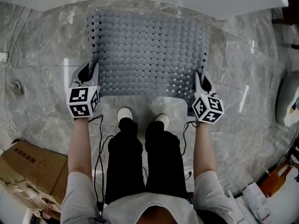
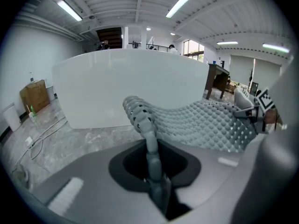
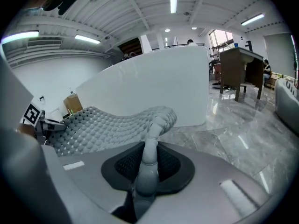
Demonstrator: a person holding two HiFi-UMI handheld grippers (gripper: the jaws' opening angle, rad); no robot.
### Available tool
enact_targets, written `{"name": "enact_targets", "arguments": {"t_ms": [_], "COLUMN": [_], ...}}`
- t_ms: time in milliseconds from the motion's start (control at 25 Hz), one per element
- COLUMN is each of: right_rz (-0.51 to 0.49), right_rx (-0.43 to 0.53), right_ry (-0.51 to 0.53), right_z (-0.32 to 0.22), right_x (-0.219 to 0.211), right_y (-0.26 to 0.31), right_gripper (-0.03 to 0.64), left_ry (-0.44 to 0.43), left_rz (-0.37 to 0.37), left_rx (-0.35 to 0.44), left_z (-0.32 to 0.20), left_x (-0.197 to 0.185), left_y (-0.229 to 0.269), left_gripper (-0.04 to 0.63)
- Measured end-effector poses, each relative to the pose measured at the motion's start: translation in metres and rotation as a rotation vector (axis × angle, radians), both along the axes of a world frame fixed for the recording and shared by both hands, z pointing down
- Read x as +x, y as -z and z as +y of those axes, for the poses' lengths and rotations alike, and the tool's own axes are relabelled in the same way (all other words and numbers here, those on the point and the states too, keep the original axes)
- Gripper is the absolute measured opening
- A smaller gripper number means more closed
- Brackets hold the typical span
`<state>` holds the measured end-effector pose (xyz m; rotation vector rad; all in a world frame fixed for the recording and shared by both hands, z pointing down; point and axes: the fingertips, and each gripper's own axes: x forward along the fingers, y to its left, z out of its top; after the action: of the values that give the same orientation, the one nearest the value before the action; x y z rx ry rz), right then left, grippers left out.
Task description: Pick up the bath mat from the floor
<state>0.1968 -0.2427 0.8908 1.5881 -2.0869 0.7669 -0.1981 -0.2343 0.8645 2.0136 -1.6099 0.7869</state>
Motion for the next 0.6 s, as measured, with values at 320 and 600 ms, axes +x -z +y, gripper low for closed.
{"name": "enact_targets", "arguments": {"t_ms": [320, 600], "right_rz": [-0.014, -0.003], "right_rx": [0.042, 0.067], "right_ry": [0.03, 0.039], "right_z": [0.01, 0.024], "right_x": [0.002, 0.007], "right_y": [0.15, 0.277], "right_gripper": [0.061, 0.061], "left_ry": [-0.006, 0.0], "left_rz": [0.028, 0.042], "left_rx": [0.041, 0.049], "left_z": [0.015, 0.033], "left_x": [0.014, 0.022], "left_y": [0.153, 0.275], "left_gripper": [0.049, 0.049]}}
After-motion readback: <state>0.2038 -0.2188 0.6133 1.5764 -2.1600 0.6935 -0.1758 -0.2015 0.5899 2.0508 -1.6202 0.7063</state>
